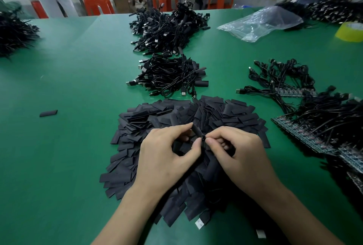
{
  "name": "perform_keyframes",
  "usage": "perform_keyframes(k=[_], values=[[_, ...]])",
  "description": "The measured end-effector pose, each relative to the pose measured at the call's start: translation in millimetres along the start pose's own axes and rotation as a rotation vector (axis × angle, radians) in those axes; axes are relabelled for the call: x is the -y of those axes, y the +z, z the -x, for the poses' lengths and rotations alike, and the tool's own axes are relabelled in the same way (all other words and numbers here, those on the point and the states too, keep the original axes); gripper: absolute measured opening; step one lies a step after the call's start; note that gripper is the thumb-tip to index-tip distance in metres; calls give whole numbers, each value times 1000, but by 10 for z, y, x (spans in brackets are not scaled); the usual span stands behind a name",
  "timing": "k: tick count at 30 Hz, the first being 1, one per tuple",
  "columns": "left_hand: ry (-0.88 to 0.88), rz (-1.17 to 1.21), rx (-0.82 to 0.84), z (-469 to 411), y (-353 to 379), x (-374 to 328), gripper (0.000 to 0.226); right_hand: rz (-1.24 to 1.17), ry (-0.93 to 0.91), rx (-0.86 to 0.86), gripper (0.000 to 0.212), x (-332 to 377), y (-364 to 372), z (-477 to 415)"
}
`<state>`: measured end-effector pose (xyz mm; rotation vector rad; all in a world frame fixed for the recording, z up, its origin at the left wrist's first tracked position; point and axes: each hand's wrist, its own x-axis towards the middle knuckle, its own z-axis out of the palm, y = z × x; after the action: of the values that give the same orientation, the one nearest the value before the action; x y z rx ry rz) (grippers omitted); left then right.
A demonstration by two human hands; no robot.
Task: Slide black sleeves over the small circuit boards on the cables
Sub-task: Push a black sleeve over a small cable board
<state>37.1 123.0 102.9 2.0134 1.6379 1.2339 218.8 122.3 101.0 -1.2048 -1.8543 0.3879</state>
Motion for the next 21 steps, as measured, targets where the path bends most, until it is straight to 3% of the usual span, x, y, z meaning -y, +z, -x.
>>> perform_keyframes(k=[9,16,21], values=[[-63,36,2,6,2,-69,45,85,-40,13,6,10,-4,15],[-60,111,-68,63,86,-102,9,156,-55,22,7,55,14,26],[-69,78,-62,74,84,-110,11,251,-95,17,11,109,45,17]])
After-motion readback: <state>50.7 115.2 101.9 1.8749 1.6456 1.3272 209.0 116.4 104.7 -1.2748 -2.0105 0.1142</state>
